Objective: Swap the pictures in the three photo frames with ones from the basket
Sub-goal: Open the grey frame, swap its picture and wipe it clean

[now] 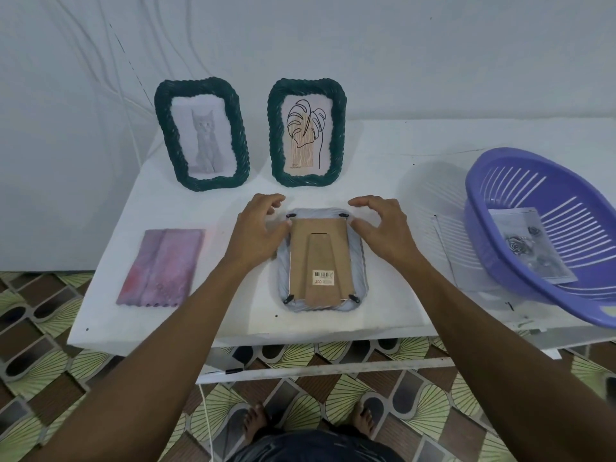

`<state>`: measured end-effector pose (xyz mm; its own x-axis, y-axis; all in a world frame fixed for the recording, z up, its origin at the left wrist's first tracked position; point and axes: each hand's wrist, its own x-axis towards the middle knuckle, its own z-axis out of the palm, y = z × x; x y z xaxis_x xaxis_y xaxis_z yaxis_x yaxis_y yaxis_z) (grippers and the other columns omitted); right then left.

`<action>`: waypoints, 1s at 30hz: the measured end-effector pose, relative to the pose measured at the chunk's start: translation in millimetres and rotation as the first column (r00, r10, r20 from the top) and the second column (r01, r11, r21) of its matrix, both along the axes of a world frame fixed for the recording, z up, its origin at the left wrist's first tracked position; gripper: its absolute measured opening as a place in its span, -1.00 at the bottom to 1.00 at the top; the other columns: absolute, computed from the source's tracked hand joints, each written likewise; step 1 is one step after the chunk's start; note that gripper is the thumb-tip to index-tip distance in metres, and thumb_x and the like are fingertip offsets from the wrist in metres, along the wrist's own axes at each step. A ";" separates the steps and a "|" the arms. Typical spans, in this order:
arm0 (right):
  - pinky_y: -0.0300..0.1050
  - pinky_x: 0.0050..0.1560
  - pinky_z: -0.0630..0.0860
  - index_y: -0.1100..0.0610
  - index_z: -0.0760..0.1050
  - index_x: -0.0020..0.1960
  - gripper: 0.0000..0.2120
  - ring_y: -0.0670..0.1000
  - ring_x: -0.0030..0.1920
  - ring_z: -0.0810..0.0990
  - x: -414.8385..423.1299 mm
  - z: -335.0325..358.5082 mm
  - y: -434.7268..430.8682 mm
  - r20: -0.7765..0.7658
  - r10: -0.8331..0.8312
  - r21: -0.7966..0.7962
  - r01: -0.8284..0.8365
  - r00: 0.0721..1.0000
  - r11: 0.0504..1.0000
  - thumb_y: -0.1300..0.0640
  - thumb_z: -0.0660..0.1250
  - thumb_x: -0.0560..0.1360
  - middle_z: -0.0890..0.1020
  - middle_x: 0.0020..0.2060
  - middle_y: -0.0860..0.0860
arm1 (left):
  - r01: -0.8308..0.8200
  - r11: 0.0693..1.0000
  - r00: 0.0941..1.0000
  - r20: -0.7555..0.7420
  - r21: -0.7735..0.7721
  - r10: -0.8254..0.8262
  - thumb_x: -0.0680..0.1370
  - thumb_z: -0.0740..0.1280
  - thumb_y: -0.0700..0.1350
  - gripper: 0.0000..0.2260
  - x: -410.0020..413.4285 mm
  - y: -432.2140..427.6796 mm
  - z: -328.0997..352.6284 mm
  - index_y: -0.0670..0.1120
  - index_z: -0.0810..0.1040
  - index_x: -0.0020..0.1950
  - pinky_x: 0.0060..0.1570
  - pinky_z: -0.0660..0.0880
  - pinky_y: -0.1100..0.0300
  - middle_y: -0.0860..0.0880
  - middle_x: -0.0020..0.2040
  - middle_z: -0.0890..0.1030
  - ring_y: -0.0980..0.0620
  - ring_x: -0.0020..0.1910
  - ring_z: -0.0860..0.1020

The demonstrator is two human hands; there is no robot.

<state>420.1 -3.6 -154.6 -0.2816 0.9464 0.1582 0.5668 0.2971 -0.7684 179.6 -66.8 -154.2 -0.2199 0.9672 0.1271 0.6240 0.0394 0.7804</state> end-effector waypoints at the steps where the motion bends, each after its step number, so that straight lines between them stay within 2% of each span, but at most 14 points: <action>1: 0.16 0.34 0.30 -0.17 0.52 0.13 -0.76 -0.04 0.25 0.39 5.5 -2.5 -4.9 0.007 0.022 0.025 -0.022 1.000 0.999 0.06 0.37 0.50 0.55 0.15 -0.20 | 0.046 0.999 0.999 -0.012 0.005 -0.046 0.51 0.37 -0.10 -0.64 -2.3 -9.8 -0.3 -0.01 0.48 0.31 0.20 0.41 0.19 0.04 0.21 0.46 0.12 0.14 0.45; 4: 0.17 0.28 0.35 -0.13 0.57 0.11 -0.75 0.00 0.27 0.36 22.9 -11.7 -26.1 0.067 0.088 0.129 -0.097 0.994 0.987 0.10 0.39 0.46 0.52 0.24 -0.11 | 0.175 0.984 0.985 -0.010 0.014 -0.175 0.45 0.36 -0.04 -0.68 -7.2 -46.1 -2.8 0.05 0.53 0.21 0.31 0.33 0.23 0.07 0.26 0.37 0.15 0.27 0.39; 7: 0.17 0.23 0.38 -0.09 0.60 0.07 -0.77 0.00 0.27 0.34 33.4 -11.9 -56.0 0.096 0.154 0.159 -0.168 0.983 0.973 0.01 0.34 0.43 0.48 0.25 -0.17 | 0.252 0.967 0.967 -0.017 -0.023 -0.253 0.42 0.34 0.12 -0.70 -4.8 -83.8 -4.1 0.13 0.56 0.13 0.30 0.30 0.22 0.14 0.30 0.34 0.16 0.32 0.34; 12: 0.08 0.21 0.35 -0.08 0.62 -0.01 -0.81 -0.03 0.30 0.34 42.1 -5.3 -99.5 0.186 0.276 0.178 -0.309 0.943 0.934 -0.07 0.41 0.40 0.49 0.29 -0.18 | 0.321 0.947 0.938 -0.144 0.014 -0.316 0.41 0.39 0.19 -0.64 8.3 -126.8 -8.0 0.10 0.58 0.16 0.25 0.34 0.16 0.17 0.33 0.35 0.13 0.35 0.33; 15: 0.02 0.21 0.32 -0.08 0.61 0.05 -0.71 -0.07 0.31 0.33 45.0 -6.7 -108.5 0.212 0.284 0.174 -0.322 0.935 0.931 -0.13 0.45 0.36 0.47 0.31 -0.21 | 0.299 0.952 0.942 -0.177 0.061 -0.284 0.43 0.46 0.09 -0.67 12.8 -129.0 -12.9 0.06 0.60 0.17 0.24 0.40 0.14 0.14 0.29 0.41 0.13 0.32 0.36; 17: 0.06 0.22 0.33 -0.09 0.61 0.06 -0.69 -0.07 0.32 0.33 44.3 -8.3 -108.3 0.211 0.278 0.165 -0.314 0.937 0.935 -0.14 0.45 0.34 0.46 0.32 -0.23 | 0.280 0.956 0.951 -0.162 0.089 -0.264 0.43 0.51 -0.03 -0.71 13.2 -127.2 -14.4 0.04 0.62 0.14 0.24 0.41 0.12 0.12 0.25 0.44 0.13 0.29 0.38; 19: 0.12 0.24 0.33 -0.08 0.62 0.04 -0.69 -0.05 0.32 0.33 44.0 -8.9 -106.3 0.182 0.275 0.147 -0.302 0.944 0.942 -0.15 0.44 0.34 0.46 0.32 -0.23 | 0.286 0.953 0.952 -0.146 0.099 -0.270 0.44 0.50 -0.08 -0.74 12.6 -125.8 -15.4 0.04 0.63 0.11 0.25 0.40 0.10 0.12 0.22 0.45 0.11 0.28 0.38; 25: 0.22 0.25 0.31 -0.11 0.66 -0.01 -0.76 -0.01 0.35 0.33 43.2 -9.1 -107.5 0.148 0.294 0.146 -0.315 0.944 0.938 0.03 0.55 0.33 0.48 0.33 -0.19 | 0.310 0.945 0.948 -0.103 0.108 -0.300 0.45 0.46 -0.03 -0.81 12.3 -123.6 -15.1 0.05 0.65 0.05 0.27 0.37 0.01 0.11 0.19 0.47 0.10 0.27 0.37; 30: 0.22 0.24 0.31 -0.13 0.65 -0.01 -0.76 0.00 0.35 0.33 43.7 -8.2 -108.0 0.138 0.289 0.153 -0.308 0.948 0.939 0.03 0.55 0.34 0.47 0.34 -0.19 | 0.313 0.943 0.948 -0.100 0.112 -0.303 0.45 0.46 -0.03 -0.81 12.4 -123.6 -14.9 0.05 0.66 0.05 0.25 0.37 0.07 0.13 0.18 0.47 0.13 0.25 0.37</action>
